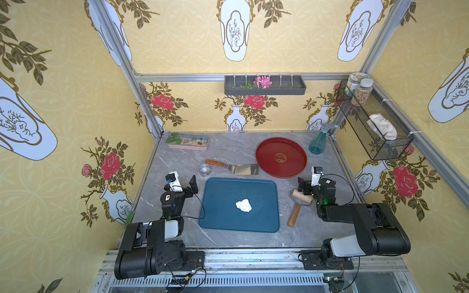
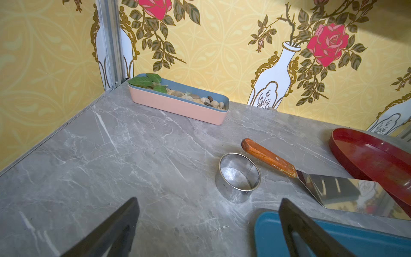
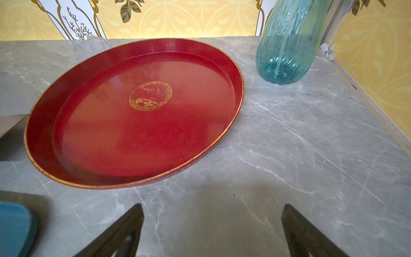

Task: Roll out the dumpling wrappers from the dough
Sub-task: Pick up the rolling pin from the center of the board.

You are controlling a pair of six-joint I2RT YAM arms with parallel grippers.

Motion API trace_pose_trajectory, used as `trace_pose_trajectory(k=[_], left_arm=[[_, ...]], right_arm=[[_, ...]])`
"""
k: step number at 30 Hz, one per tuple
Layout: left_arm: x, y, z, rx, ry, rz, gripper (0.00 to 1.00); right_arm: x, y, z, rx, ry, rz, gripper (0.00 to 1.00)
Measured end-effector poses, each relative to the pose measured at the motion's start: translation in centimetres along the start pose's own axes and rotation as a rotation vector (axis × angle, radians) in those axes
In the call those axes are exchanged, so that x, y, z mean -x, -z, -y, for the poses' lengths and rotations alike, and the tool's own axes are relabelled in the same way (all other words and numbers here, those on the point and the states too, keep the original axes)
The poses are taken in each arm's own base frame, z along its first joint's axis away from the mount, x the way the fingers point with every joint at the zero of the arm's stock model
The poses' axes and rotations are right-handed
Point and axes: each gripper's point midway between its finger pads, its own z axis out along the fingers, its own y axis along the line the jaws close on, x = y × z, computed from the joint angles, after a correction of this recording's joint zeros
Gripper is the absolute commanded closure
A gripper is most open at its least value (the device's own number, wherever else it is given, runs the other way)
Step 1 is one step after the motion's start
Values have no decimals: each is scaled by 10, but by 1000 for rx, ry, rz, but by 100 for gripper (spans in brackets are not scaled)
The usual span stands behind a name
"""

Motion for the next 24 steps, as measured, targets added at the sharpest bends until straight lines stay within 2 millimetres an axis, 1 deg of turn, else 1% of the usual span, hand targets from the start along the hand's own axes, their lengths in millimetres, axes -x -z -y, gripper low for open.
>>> trace_pose_trajectory(k=[24], left_arm=[[0,0,0,0,-1,0,0]], right_arm=[[0,0,-1,10,-1,0,3]])
